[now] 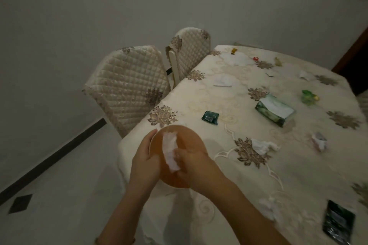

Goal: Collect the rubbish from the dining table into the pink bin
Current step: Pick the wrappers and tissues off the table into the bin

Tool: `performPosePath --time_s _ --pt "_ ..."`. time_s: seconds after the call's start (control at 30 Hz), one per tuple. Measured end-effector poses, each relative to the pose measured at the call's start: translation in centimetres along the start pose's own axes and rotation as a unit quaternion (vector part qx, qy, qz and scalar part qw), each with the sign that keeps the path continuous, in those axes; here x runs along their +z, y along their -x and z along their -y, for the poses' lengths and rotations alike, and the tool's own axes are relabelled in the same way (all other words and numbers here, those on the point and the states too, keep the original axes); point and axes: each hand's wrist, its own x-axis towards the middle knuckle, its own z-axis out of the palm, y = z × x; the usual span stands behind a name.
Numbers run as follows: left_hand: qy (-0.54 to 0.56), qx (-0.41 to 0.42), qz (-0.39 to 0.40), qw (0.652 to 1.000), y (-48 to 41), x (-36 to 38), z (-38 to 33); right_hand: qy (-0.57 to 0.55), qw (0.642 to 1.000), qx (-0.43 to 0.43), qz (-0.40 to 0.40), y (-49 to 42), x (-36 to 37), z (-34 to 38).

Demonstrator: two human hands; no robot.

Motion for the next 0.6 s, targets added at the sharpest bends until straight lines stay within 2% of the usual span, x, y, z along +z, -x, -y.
performPosePath --time_s 0.2,0.27,0.33,0.37,0.43,0.5,0.6 --pt "0.005 -0.005 0.043 0.999 0.6 1.9 -0.8 -0.146 0.971 0.048 -0.181 4.5 -4.4 -3.3" --pt "0.006 -0.005 0.049 0.999 0.7 2.9 -1.1 -0.135 0.955 0.092 -0.248 6.4 -5.0 -6.3" --pt "0.004 -0.005 0.059 0.998 1.0 4.1 -1.3 -0.104 0.94 0.174 -0.276 8.4 -4.2 -9.8" --pt "0.002 -0.003 0.065 0.998 1.1 4.6 -1.4 -0.088 0.937 0.224 -0.252 9.5 -3.3 -11.6" --pt "-0.001 0.001 0.075 0.997 1.2 5.8 -1.5 -0.07 0.94 0.298 -0.154 11.6 -0.8 -14.5" --pt "-0.002 0.004 0.088 0.996 1.5 6.8 -1.7 -0.056 0.943 0.32 -0.068 13.3 1.9 -16.3" --pt "0.003 0.004 0.098 0.995 1.9 8.0 -1.9 -0.045 0.943 0.324 -0.053 14.5 4.2 -17.0"
